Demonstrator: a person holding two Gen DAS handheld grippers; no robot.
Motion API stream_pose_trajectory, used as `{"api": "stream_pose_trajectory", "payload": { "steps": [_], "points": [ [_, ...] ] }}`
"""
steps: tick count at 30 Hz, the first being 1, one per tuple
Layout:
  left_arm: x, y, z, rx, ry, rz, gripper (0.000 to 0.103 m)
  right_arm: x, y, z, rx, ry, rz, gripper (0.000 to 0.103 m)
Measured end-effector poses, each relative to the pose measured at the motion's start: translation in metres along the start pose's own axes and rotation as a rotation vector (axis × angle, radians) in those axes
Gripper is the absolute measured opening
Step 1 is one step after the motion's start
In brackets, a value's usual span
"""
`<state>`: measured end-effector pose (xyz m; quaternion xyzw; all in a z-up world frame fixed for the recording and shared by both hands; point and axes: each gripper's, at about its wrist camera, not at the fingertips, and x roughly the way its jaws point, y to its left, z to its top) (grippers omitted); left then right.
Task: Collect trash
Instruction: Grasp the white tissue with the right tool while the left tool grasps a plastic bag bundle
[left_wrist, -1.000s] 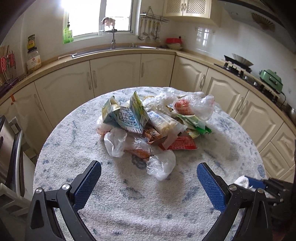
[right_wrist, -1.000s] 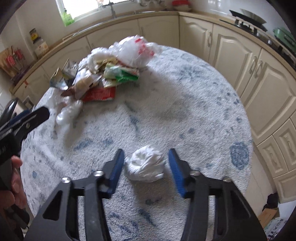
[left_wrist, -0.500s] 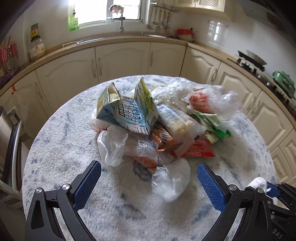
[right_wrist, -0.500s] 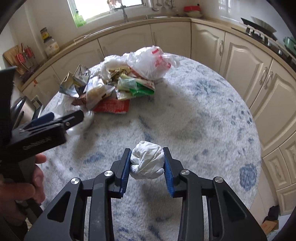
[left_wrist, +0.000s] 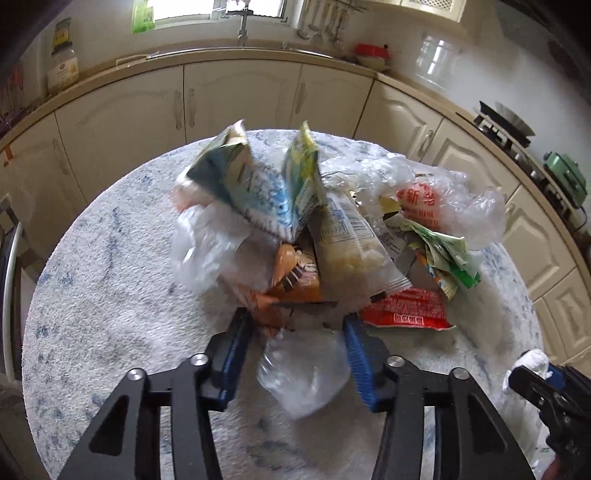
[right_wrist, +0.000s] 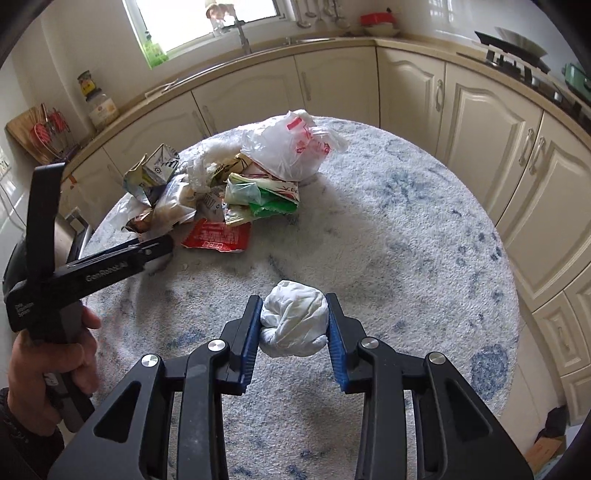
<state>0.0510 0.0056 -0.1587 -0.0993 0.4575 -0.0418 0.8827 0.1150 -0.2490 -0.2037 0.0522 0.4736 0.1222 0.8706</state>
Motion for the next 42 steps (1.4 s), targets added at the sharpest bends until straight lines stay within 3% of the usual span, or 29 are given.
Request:
{"api": "stream_pose_trajectory", "payload": {
  "steps": [7, 8, 11, 13, 15, 18, 31, 42],
  "points": [
    [0.013, -0.001, 0.011, 0.058, -0.003, 0.011, 0.042, 0.003, 0.005, -0.001, -0.008, 0.007, 0.019, 0.033],
    [0.021, -0.003, 0.019, 0.068, -0.004, 0.024, 0.046, 0.004, 0.006, -0.001, -0.009, 0.009, 0.019, 0.033],
    [0.038, -0.005, 0.039, 0.077, -0.040, 0.092, 0.069, 0.005, 0.008, -0.001, -0.013, 0.009, 0.020, 0.033],
    [0.055, -0.002, 0.055, 0.071, -0.029, 0.093, 0.062, 0.003, 0.008, -0.001, -0.011, 0.006, 0.021, 0.033],
    [0.063, -0.001, 0.067, 0.065, -0.042, 0.111, 0.039, 0.002, 0.007, 0.000, -0.012, 0.003, 0.016, 0.033],
    [0.070, 0.005, 0.080, 0.051, -0.031, 0.080, 0.030, -0.002, 0.005, 0.000, -0.003, -0.004, 0.019, 0.033],
    [0.066, -0.013, 0.077, 0.085, -0.018, 0.048, 0.027, -0.020, 0.012, 0.001, -0.019, -0.042, 0.031, 0.033],
    [0.040, -0.102, 0.077, 0.190, -0.108, -0.037, 0.027, -0.058, -0.005, -0.005, 0.017, -0.129, 0.038, 0.033]
  ]
}}
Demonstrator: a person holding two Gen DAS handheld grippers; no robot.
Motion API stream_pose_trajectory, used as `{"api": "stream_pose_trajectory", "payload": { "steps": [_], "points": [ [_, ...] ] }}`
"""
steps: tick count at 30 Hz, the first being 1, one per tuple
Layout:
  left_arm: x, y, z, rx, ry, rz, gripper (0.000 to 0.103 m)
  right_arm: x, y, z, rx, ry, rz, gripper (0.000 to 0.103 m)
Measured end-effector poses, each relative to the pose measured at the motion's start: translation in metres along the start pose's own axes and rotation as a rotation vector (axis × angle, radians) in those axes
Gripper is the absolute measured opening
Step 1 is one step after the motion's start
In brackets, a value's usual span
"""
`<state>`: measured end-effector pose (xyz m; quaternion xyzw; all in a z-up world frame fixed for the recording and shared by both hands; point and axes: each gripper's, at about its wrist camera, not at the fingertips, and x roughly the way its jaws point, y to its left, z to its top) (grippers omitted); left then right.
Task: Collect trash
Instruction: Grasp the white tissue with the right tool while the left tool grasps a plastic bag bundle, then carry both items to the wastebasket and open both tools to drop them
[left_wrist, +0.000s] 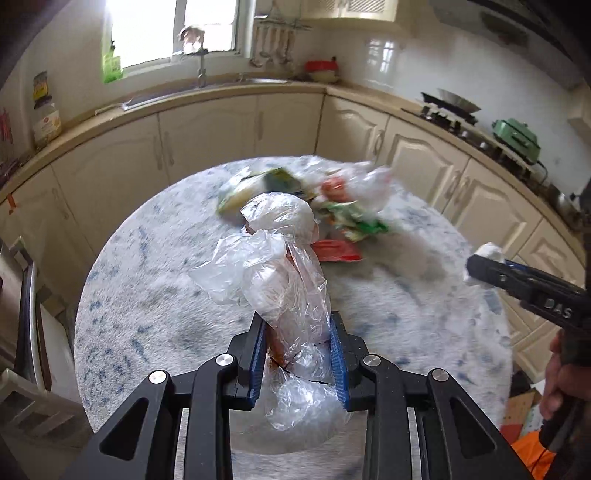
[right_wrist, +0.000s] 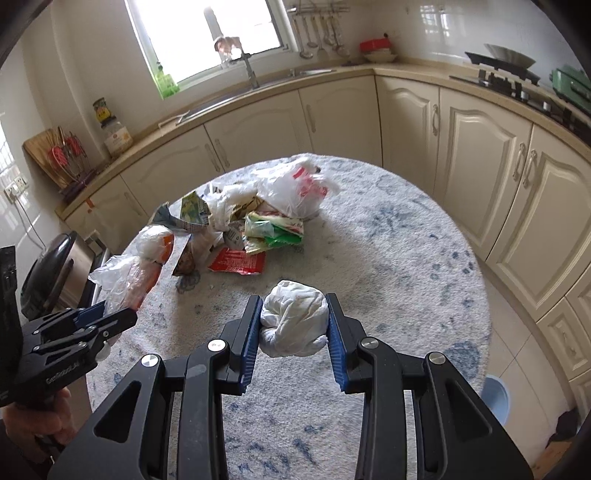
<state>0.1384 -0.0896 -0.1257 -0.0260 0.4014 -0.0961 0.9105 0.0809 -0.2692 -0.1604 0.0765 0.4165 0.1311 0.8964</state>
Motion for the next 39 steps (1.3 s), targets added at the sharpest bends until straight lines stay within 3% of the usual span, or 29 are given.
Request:
{"api": "stream_pose_trajectory", "payload": {
  "steps": [7, 11, 14, 21, 29, 32, 39],
  "points": [
    [-0.020, -0.069, -0.015, 0.102, -0.067, -0.083, 0.027, -0.029, -0.024, -0.007, 0.051, -0.058, -0.005, 0.033],
    [-0.056, -0.077, -0.046, 0.159, -0.086, -0.154, 0.027, -0.048, -0.045, -0.013, 0.088, -0.094, -0.030, 0.033],
    [-0.074, -0.091, -0.052, 0.214, -0.092, -0.226, 0.027, -0.066, -0.070, -0.019, 0.134, -0.122, -0.066, 0.033],
    [-0.038, -0.171, -0.034, 0.358, -0.063, -0.402, 0.027, -0.115, -0.147, -0.046, 0.278, -0.174, -0.222, 0.033],
    [0.039, -0.276, -0.045, 0.453, 0.124, -0.606, 0.027, -0.143, -0.260, -0.112, 0.495, -0.115, -0.424, 0.033],
    [0.075, -0.311, -0.059, 0.473, 0.215, -0.630, 0.027, -0.133, -0.298, -0.139, 0.575, -0.062, -0.459, 0.033],
    [0.149, -0.369, -0.074, 0.468, 0.413, -0.628, 0.027, -0.100, -0.360, -0.180, 0.722, 0.009, -0.436, 0.033]
  ]
}}
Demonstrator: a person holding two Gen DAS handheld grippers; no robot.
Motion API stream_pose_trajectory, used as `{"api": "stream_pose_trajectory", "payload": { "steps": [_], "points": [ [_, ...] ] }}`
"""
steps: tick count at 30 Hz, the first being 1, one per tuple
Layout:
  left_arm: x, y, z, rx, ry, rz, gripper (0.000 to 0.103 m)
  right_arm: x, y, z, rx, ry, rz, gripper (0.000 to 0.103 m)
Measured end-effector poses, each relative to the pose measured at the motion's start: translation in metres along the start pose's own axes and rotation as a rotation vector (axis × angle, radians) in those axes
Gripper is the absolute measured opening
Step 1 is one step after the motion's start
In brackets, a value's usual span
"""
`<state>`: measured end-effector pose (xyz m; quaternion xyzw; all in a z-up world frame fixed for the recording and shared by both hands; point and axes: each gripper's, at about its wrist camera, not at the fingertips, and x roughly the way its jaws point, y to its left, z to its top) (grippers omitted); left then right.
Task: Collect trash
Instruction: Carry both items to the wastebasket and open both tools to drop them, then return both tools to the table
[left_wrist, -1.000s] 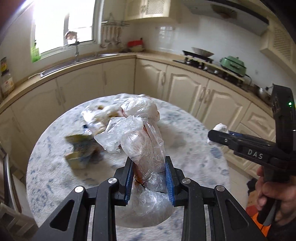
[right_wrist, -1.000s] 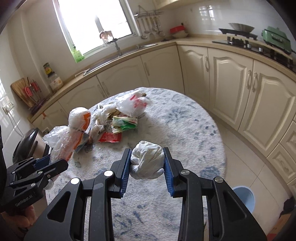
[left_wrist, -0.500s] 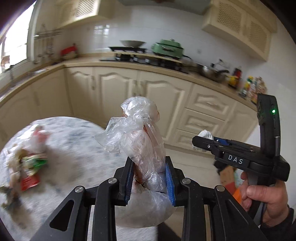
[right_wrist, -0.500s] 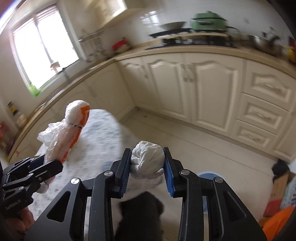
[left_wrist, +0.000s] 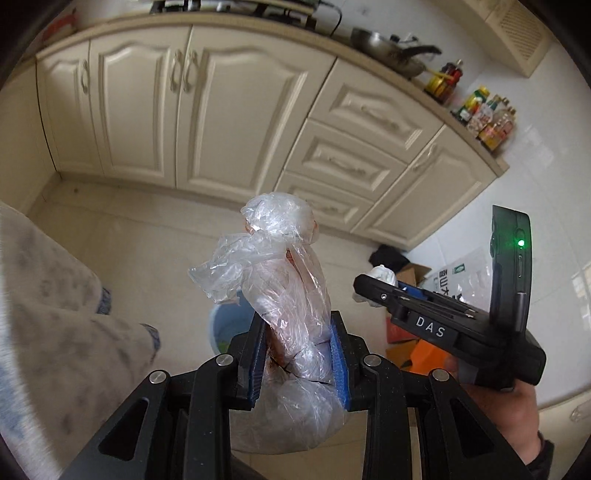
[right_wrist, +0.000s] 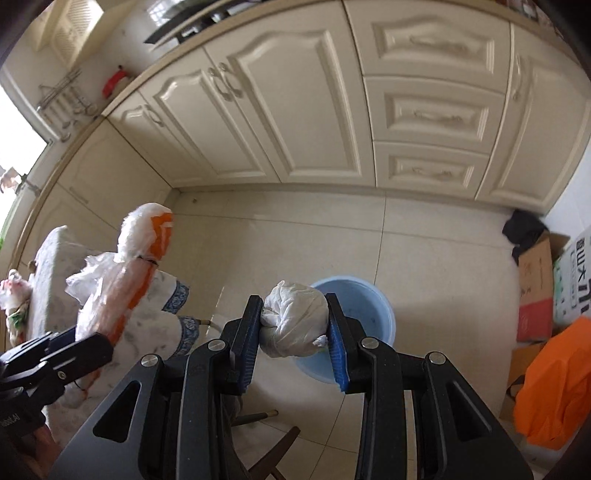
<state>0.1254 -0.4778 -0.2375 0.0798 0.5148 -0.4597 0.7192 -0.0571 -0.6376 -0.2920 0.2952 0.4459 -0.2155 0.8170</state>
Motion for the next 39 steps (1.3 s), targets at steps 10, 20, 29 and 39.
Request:
{"api": "stream_pose_trajectory", "payload": {
  "steps": [10, 20, 29, 39],
  "points": [
    [0.080, -0.006, 0.063, -0.009, 0.139, 0.026, 0.047, 0.061, -0.033, 0.006, 0.103, 0.072, 0.009, 0.039],
    [0.077, -0.024, 0.064, -0.007, 0.057, 0.165, 0.096, 0.068, -0.050, -0.003, 0.195, 0.071, -0.023, 0.103],
    [-0.006, -0.052, 0.018, 0.027, -0.064, 0.240, 0.099, 0.033, -0.031, -0.007, 0.197, 0.020, -0.025, 0.103],
    [-0.150, -0.059, -0.062, 0.015, -0.277, 0.276, 0.102, -0.041, 0.054, 0.006, 0.068, -0.116, 0.066, 0.103]
  ]
}}
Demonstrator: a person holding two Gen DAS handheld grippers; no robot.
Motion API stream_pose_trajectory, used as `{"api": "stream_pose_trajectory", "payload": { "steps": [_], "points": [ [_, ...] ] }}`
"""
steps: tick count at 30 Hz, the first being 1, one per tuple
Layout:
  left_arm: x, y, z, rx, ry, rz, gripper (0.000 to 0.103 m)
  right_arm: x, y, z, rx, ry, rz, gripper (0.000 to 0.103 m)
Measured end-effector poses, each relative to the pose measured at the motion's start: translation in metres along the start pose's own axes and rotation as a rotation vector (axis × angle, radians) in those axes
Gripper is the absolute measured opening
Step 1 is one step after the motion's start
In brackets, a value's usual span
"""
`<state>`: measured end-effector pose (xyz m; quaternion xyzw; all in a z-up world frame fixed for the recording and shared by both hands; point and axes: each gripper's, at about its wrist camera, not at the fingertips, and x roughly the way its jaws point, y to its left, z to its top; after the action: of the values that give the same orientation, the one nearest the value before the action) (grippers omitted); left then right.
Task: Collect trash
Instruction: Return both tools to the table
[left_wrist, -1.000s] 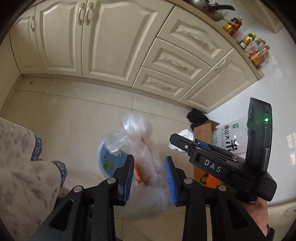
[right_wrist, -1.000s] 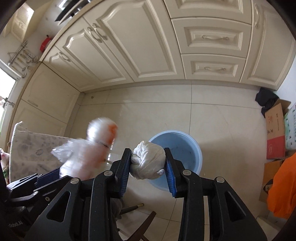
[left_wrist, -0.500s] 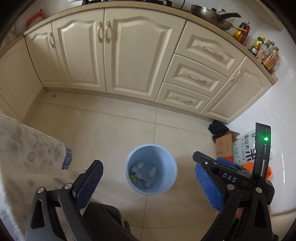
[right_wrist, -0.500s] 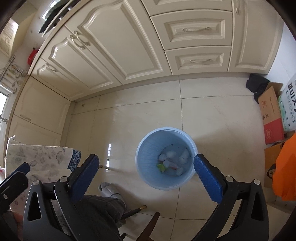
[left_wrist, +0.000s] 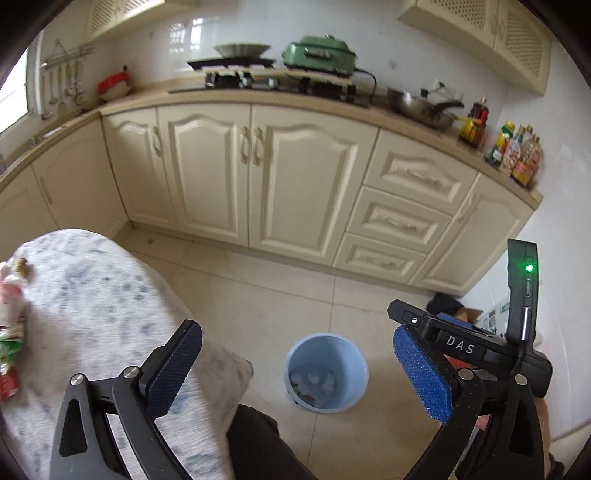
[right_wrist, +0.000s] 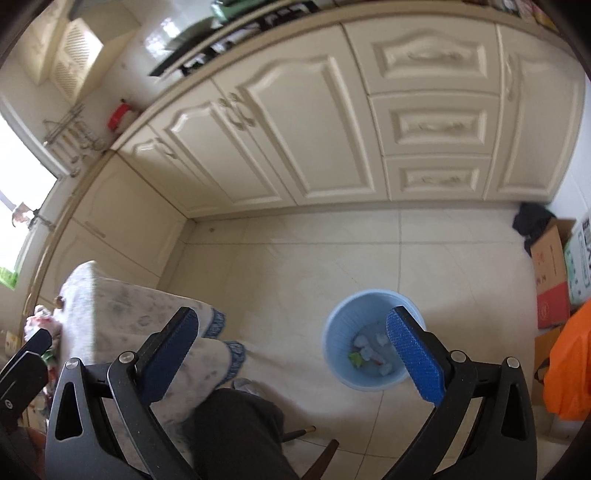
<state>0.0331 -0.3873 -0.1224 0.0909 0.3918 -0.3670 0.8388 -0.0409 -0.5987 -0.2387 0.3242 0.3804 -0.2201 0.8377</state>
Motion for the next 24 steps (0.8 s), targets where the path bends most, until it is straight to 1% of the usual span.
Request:
{"api": "stream_pose_trajectory", "payload": {
  "steps": [4, 7, 14, 17, 20, 24],
  "points": [
    [-0.061, 0.028, -0.022, -0.047, -0.072, 0.034, 0.102, -0.024, 0.046, 0.001, -0.072, -0.047, 0.055, 0.103],
    [-0.109, 0.049, -0.042, -0.082, -0.138, 0.070, 0.102, -0.043, 0.089, -0.001, -0.146, -0.070, 0.109, 0.103],
    [-0.212, 0.085, -0.104, -0.171, -0.266, 0.189, 0.102, -0.076, 0.188, -0.019, -0.323, -0.115, 0.239, 0.103],
    [-0.251, 0.097, -0.131, -0.212, -0.310, 0.240, 0.102, -0.087, 0.226, -0.031, -0.395, -0.129, 0.286, 0.103],
    [-0.279, 0.105, -0.156, -0.249, -0.344, 0.297, 0.102, -0.095, 0.264, -0.046, -0.477, -0.138, 0.320, 0.103],
    [-0.317, 0.116, -0.195, -0.306, -0.371, 0.371, 0.102, -0.104, 0.305, -0.067, -0.570, -0.142, 0.366, 0.103]
  ]
}}
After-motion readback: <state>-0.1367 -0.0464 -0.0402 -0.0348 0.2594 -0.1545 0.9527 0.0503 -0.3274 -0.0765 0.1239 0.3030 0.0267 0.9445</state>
